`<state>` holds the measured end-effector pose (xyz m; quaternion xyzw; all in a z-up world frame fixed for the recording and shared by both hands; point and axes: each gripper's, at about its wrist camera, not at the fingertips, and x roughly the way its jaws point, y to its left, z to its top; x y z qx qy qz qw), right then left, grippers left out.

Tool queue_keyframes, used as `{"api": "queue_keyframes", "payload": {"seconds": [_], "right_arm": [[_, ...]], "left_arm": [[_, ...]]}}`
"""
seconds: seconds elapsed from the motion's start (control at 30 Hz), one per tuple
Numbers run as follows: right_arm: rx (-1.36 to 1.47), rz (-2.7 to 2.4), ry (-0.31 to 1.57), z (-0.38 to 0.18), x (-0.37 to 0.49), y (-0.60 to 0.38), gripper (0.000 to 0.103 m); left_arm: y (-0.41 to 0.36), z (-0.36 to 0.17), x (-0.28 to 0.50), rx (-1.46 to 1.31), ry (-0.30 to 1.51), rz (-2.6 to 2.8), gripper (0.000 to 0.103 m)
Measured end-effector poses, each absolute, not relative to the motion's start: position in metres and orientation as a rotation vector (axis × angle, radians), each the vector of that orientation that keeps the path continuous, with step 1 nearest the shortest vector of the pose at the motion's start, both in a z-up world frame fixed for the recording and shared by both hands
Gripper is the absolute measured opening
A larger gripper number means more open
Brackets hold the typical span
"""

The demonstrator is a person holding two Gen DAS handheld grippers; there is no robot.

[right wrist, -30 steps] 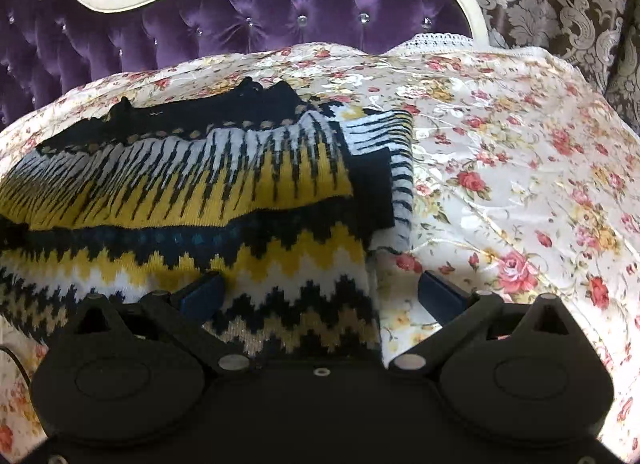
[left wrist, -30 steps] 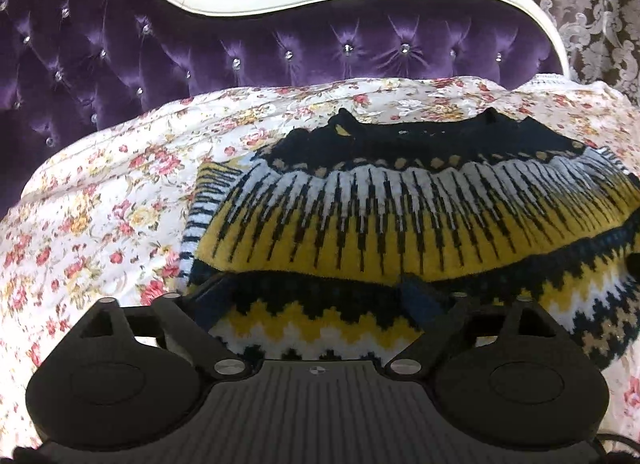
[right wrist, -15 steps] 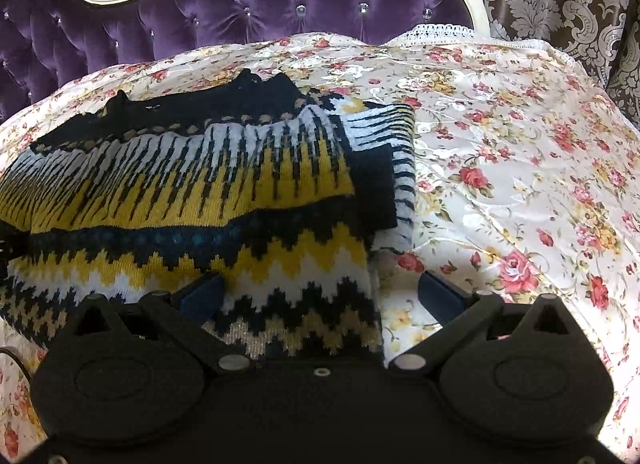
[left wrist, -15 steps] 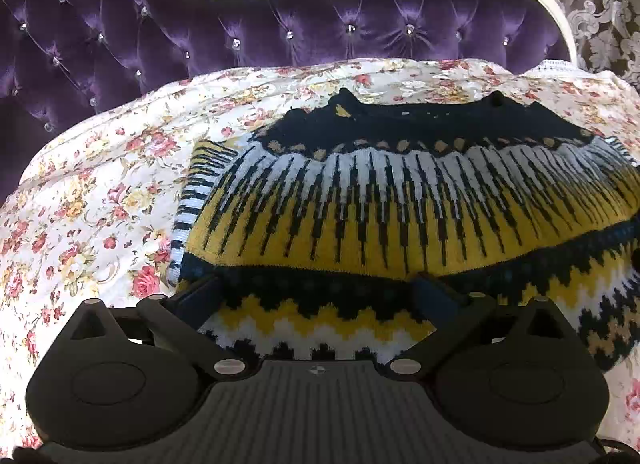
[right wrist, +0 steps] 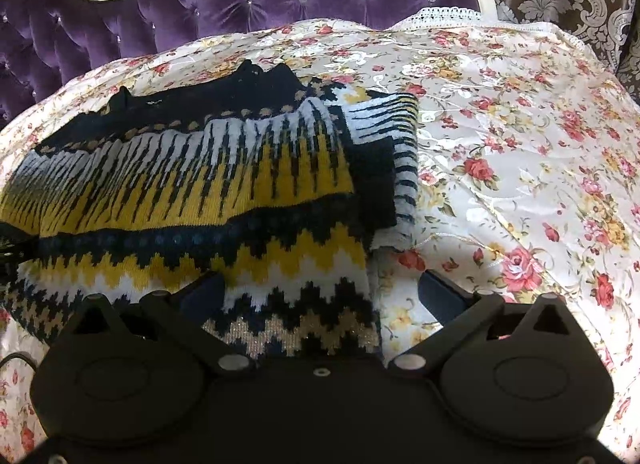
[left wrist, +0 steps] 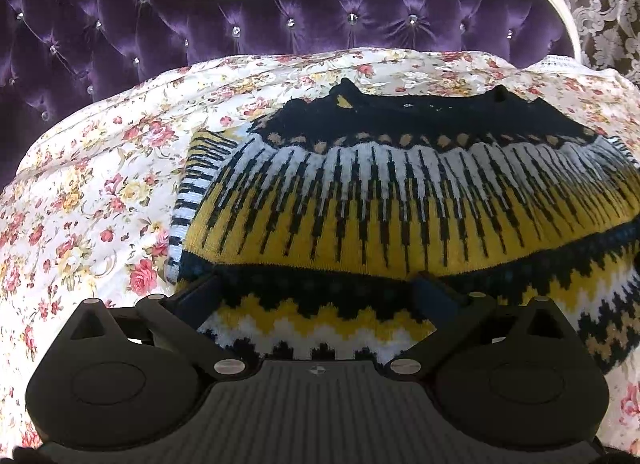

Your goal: Fold small clothes

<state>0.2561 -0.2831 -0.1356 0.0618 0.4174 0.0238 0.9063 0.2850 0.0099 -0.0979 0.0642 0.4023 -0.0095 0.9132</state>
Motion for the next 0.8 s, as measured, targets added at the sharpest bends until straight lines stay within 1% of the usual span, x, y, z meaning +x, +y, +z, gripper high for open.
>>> {"api": "queue_keyframes", "payload": {"seconds": [0.17,0.37,0.63,0.8], "right_arm": [[0.213,0.115,0.844,-0.134,0.253,-0.3,0.103],[0.533,0.146,0.803,-0.131,0.243,-0.346,0.103],[0.814,0.228,0.736,-0.139,0.259,-0.388,0.103],[0.83,0.297,0.763,-0.149,0.286,-0.377,0.103]], "left_arm": [[0.01,-0.098,0.287,0.127,0.843,-0.021,0.103],[0.009,-0.098,0.287,0.127,0.848,-0.021,0.103],[0.009,-0.098,0.286,0.125,0.85,-0.021,0.103],[0.009,-0.098,0.286,0.125,0.847,-0.023,0.103]]}}
